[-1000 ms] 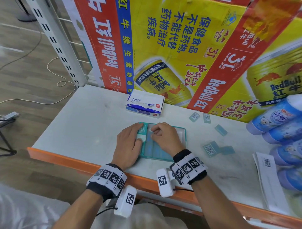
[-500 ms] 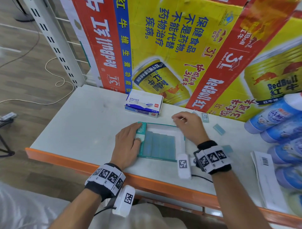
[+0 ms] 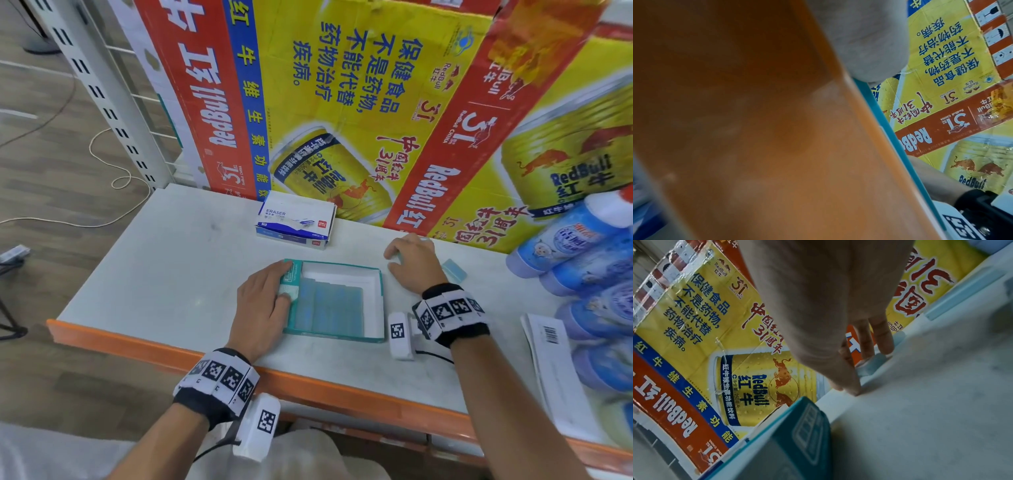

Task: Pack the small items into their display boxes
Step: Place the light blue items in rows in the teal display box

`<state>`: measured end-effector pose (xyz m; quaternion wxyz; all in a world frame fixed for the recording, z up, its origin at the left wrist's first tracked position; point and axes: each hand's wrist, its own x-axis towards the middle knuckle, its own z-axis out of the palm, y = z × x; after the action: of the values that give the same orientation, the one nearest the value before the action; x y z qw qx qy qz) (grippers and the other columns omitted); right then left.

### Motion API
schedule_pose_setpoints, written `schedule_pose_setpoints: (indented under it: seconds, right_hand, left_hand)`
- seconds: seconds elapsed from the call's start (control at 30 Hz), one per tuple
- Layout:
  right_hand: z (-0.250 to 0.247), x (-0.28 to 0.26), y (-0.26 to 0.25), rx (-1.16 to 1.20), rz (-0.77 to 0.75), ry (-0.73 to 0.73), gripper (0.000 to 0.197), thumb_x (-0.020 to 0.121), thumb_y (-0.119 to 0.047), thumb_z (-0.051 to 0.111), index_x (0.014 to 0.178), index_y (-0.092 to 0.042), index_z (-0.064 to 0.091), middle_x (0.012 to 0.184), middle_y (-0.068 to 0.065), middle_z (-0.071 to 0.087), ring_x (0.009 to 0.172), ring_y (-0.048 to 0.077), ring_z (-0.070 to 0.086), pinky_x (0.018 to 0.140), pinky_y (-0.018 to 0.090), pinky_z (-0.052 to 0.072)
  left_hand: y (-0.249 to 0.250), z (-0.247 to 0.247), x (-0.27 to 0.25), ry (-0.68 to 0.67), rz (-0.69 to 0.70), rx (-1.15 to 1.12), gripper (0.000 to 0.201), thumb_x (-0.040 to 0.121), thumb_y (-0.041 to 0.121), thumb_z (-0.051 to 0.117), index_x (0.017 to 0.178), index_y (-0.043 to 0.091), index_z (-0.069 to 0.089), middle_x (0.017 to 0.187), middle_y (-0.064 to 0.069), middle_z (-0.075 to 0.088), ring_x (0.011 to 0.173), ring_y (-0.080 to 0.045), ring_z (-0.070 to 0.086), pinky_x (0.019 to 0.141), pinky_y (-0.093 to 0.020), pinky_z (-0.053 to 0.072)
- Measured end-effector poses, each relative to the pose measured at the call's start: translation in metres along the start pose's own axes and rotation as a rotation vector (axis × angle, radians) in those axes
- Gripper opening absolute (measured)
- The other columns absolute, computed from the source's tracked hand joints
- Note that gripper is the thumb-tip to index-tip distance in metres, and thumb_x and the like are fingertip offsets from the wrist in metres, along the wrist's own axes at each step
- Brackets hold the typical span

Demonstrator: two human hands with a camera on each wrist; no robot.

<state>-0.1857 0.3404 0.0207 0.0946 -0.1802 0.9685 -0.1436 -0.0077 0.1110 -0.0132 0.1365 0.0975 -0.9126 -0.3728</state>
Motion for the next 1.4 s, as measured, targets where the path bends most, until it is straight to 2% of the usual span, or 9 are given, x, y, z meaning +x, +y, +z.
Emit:
schedule_pose_setpoints:
  seconds: [0.2,0.3,0.5,0.67,0.77,0.93,1.07,1.27,1.4]
  right_hand:
    - [-0.001,-0.007,-0.001,0.106,0.048,0.007,0.024,0.079,0.004,0.056,0.097,-0.012,0.061,0.122,0.008,0.042,0.113,0.029,0.043,0.099,0.032,0.035]
    - [0.0,-0.009,0.002,0.111,0.025,-0.023,0.018,0.083,-0.001,0.057,0.098,-0.011,0.059,0.125,0.007,0.045,0.117,0.03,0.043,0.098,0.03,0.032]
    - [-0.007,-0.017,-0.004,0.291,0.022,-0.033,0.014,0.094,-0.02,0.049,0.108,-0.021,0.053,0.115,0.004,0.041,0.092,0.024,0.056,0.086,0.031,0.043]
    - [-0.017,-0.037,-0.025,0.561,-0.128,0.077,0.024,0.1,-0.013,0.035,0.106,-0.015,0.058,0.093,-0.01,0.056,0.078,0.003,0.053,0.063,0.009,0.038]
    - [-0.012,-0.051,-0.043,0.669,-0.131,0.11,0.024,0.1,-0.012,0.035,0.103,-0.016,0.058,0.076,-0.015,0.055,0.067,0.002,0.053,0.059,0.008,0.038]
    - [0.008,-0.067,-0.062,0.714,-0.136,-0.064,0.022,0.091,-0.008,0.053,0.106,-0.024,0.054,0.089,0.009,0.064,0.08,0.022,0.061,0.07,0.029,0.048]
    - [0.024,-0.071,-0.07,0.777,-0.109,-0.126,0.025,0.083,-0.011,0.066,0.097,-0.025,0.051,0.079,0.01,0.064,0.071,0.021,0.055,0.067,0.026,0.045]
    - [0.036,-0.073,-0.073,0.766,-0.168,-0.147,0.019,0.087,-0.011,0.063,0.099,-0.025,0.06,0.081,0.008,0.058,0.075,0.028,0.06,0.077,0.036,0.053]
    - [0.038,-0.075,-0.073,0.766,-0.173,-0.173,0.018,0.086,-0.011,0.064,0.1,-0.023,0.063,0.083,0.002,0.056,0.074,0.022,0.055,0.075,0.025,0.05]
  left_hand:
    - [0.0,0.0,-0.001,-0.005,0.003,-0.001,0.05,0.084,0.024,0.034,0.132,0.018,0.047,0.136,-0.001,0.051,0.117,-0.016,0.045,0.102,-0.034,0.031]
    - [-0.001,0.001,-0.001,-0.01,-0.006,-0.002,0.049,0.085,0.02,0.037,0.132,0.018,0.047,0.136,-0.002,0.051,0.117,-0.017,0.045,0.102,-0.035,0.031]
    - [0.001,-0.001,0.0,0.007,0.009,-0.022,0.053,0.082,0.026,0.033,0.131,0.015,0.05,0.134,-0.002,0.053,0.117,-0.019,0.047,0.102,-0.037,0.034]
    - [0.001,-0.001,-0.001,0.0,0.01,-0.02,0.054,0.082,0.029,0.031,0.131,0.015,0.049,0.133,-0.002,0.053,0.116,-0.018,0.047,0.102,-0.038,0.036]
    - [0.001,-0.001,-0.001,-0.005,0.006,-0.014,0.052,0.082,0.025,0.034,0.131,0.015,0.049,0.135,-0.002,0.052,0.117,-0.017,0.046,0.102,-0.035,0.033]
    - [0.004,-0.003,0.0,-0.006,0.007,-0.006,0.053,0.08,0.021,0.036,0.13,0.012,0.051,0.135,-0.004,0.053,0.118,-0.021,0.048,0.102,-0.036,0.034]
    - [0.005,-0.004,-0.001,-0.008,0.003,-0.003,0.053,0.081,0.021,0.036,0.131,0.013,0.05,0.136,-0.004,0.052,0.12,-0.021,0.047,0.103,-0.035,0.032]
    - [0.003,-0.002,-0.002,-0.007,-0.005,-0.003,0.052,0.082,0.017,0.039,0.133,0.014,0.048,0.137,-0.003,0.051,0.12,-0.019,0.045,0.101,-0.029,0.028]
    - [0.002,-0.001,-0.002,-0.002,-0.004,-0.003,0.051,0.082,0.019,0.039,0.133,0.014,0.048,0.136,-0.004,0.051,0.119,-0.02,0.046,0.101,-0.031,0.03]
